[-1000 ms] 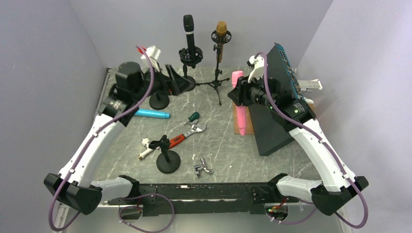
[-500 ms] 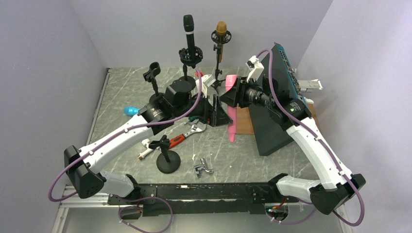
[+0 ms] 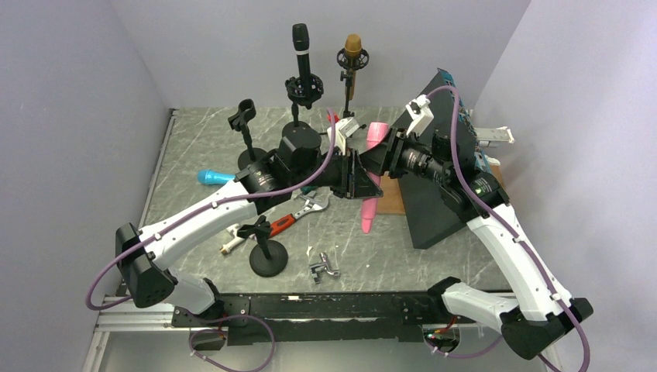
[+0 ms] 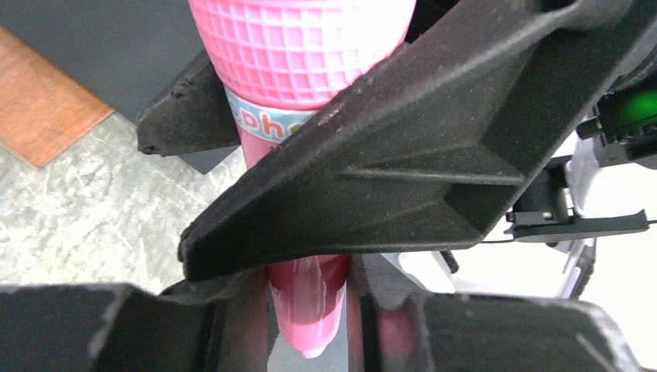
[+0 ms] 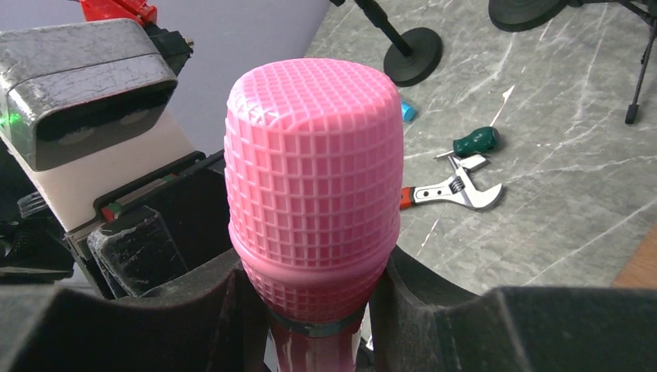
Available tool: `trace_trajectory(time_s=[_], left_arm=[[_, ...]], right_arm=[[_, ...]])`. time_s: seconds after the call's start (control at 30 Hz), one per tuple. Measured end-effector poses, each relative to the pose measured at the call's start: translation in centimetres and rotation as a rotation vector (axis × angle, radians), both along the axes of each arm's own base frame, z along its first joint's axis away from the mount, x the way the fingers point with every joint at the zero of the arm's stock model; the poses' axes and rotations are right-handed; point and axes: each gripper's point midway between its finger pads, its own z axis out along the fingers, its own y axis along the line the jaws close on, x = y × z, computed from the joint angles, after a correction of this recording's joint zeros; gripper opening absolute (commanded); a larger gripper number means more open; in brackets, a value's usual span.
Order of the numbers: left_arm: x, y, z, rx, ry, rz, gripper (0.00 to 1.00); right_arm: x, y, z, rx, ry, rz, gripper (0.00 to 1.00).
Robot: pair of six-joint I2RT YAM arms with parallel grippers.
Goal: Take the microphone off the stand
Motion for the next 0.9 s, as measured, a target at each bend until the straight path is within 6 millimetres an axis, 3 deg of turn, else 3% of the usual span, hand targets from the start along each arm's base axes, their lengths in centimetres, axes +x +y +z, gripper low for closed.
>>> trace_trajectory(time_s=[0.03,0.13,0.17,0.37,0.53,0.67,0.77,0.9], left_arm=[[0.0,-0.1,0.0,0.000,0.005,0.001,0.00],[0.0,-0.2,-0.3,0.011,0.019,0.004,0.00],[0.0,-0.2,-0.4,0.018,0.018,0.008,0.00],[2.0,1.1,-1.7,0.083,0.030,0.108,0.00],[5.8,4.5,-2.4,0.137,0.053,0.291,0.00],[9.9,10.0,-2.1,0.179,0.124,0.551,0.00],[13.2,15.5,-1.1,0.193,0.205,0.819,0.00],[15.5,22.7,-0.9,0.179,0.341,1.149,0.00]], right_arm=[[0.0,-0.1,-0.1,-0.001,-0.001,-0.005,0.25],[0.1,-0.4,-0.4,-0.005,0.003,-0.017,0.96],[0.1,-0.4,-0.5,-0.006,0.008,-0.020,0.99],[0.7,-2.5,-0.9,-0.093,-0.030,-0.116,1.00],[0.8,-5.4,0.5,-0.191,-0.136,-0.228,1.00],[0.2,-8.2,1.8,-0.259,-0.216,-0.313,1.00],[-0.2,-9.5,2.8,-0.299,-0.250,-0.350,1.00],[-0.8,-10.3,2.5,-0.339,-0.246,-0.359,1.00]])
